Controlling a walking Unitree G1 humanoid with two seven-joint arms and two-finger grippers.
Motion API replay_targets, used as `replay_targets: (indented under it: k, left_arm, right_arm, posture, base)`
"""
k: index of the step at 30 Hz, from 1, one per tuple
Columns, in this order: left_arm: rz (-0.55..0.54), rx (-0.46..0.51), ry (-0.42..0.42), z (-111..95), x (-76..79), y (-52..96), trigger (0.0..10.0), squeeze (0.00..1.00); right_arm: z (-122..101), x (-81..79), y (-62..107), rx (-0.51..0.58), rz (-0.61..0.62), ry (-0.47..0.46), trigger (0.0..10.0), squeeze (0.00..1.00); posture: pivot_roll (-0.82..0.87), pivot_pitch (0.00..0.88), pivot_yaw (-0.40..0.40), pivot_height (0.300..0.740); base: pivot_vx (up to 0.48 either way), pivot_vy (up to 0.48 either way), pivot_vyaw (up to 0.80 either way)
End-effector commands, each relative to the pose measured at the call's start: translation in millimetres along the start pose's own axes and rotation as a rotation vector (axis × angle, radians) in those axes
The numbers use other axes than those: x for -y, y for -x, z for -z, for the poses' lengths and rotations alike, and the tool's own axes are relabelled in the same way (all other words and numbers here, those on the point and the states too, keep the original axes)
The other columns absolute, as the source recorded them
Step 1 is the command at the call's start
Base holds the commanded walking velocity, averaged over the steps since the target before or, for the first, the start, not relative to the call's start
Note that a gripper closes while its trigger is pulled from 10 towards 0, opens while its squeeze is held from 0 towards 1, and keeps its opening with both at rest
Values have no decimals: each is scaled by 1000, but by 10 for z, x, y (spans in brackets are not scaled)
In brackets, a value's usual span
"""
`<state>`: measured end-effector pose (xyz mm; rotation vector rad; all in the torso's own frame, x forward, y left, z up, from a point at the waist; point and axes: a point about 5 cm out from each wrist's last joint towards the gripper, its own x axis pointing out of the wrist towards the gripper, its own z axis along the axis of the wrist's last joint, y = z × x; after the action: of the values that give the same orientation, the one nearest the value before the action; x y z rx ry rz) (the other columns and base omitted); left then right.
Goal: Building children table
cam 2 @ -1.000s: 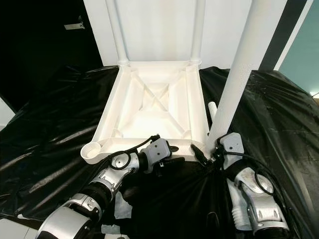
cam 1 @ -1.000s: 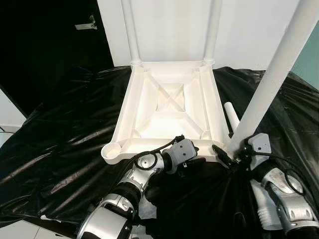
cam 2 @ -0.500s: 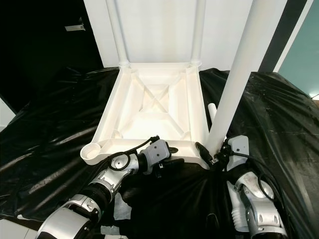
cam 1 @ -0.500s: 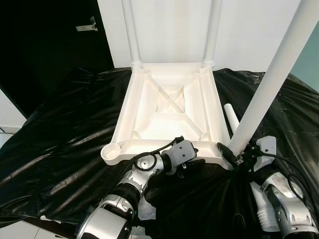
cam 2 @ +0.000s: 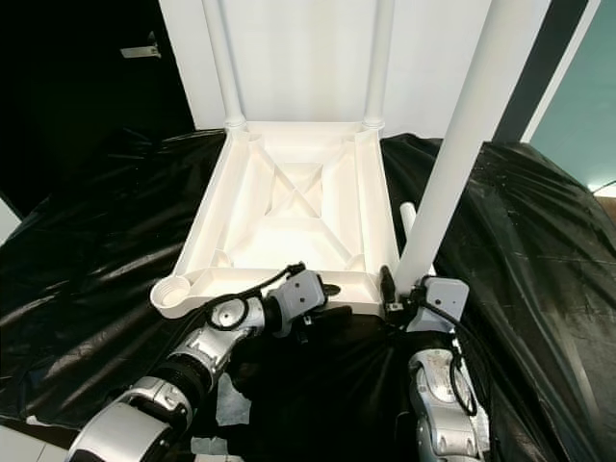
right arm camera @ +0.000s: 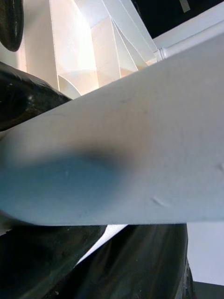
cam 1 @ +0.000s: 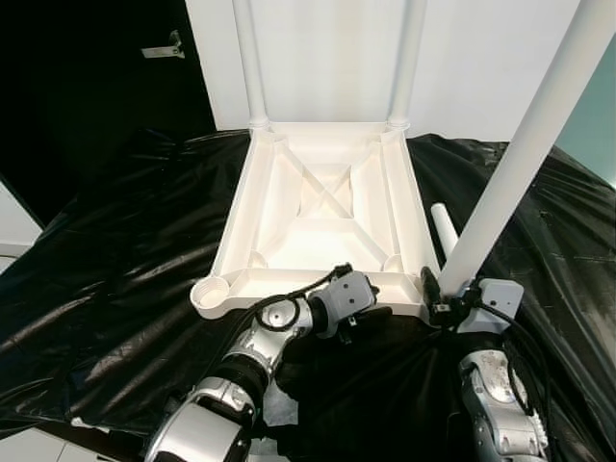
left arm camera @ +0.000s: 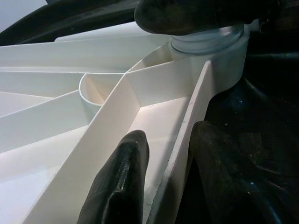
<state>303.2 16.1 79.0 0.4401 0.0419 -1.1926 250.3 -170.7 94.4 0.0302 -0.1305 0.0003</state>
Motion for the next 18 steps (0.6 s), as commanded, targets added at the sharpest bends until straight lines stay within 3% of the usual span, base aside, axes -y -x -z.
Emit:
replay_targets:
  k: [1,2,3,4,5,6,9,11,12,13,15,18]
  left_arm:
    - [-20,-119,104,275,183,6,10000,0]
    - [-20,-119,104,275,183,6,10000,0]
    - [-21,-119,105,275,183,6,10000,0]
    - [-21,-119,105,275,183,6,10000,0]
    - [-22,-120,105,274,184,5,10000,0]
    - [-22,-120,105,274,184,4,10000,0]
    - [-24,-120,107,275,182,7,10000,0]
    - [-25,-120,108,278,182,10,10000,0]
    - [-25,-120,108,278,182,10,10000,0]
    - [-24,-121,108,281,183,11,10000,0]
    - [-22,-122,107,281,182,11,10000,0]
    - [-20,-121,106,273,179,4,10000,0]
  right_arm:
    - [6,-109,-38,-16,-23,-34,1725,0]
    - [6,-109,-38,-16,-23,-34,1725,0]
    - [13,-125,-45,-28,-45,-29,10000,0]
    - [13,-125,-45,-28,-45,-29,10000,0]
    - [23,-150,-41,-38,-89,-28,10000,851]
    - [27,-169,-32,-43,-140,-24,10000,1000]
    - [51,-176,-9,-63,-227,9,10000,1000]
    - [63,-94,0,-77,-301,100,10000,973]
    - [63,-94,0,-77,-301,100,10000,973]
    - [49,-17,-7,-78,-345,165,10000,0]
    - [-6,120,-40,-88,-421,230,10000,0]
    - [-59,184,-61,-102,-478,242,10000,0]
  posture:
    - [-46,0,9,740]
    - [-46,0,9,740]
    - [-46,0,9,740]
    - [-46,0,9,740]
    - [-45,0,8,740]
    - [-44,0,7,740]
    - [-46,0,8,740]
    - [-48,0,8,740]
    - [-48,0,8,740]
    - [-53,0,9,740]
    - [-57,0,11,740]
    - [-59,0,13,740]
  base:
    - [0,0,0]
    - [0,0,0]
    - [0,0,0]
    - [0,0,0]
    - [0,0,0]
    - [0,0,0]
    - [0,0,0]
    - [0,0,0]
    - [0,0,0]
    - [0,0,0]
    - [0,0,0]
    - [0,0,0]
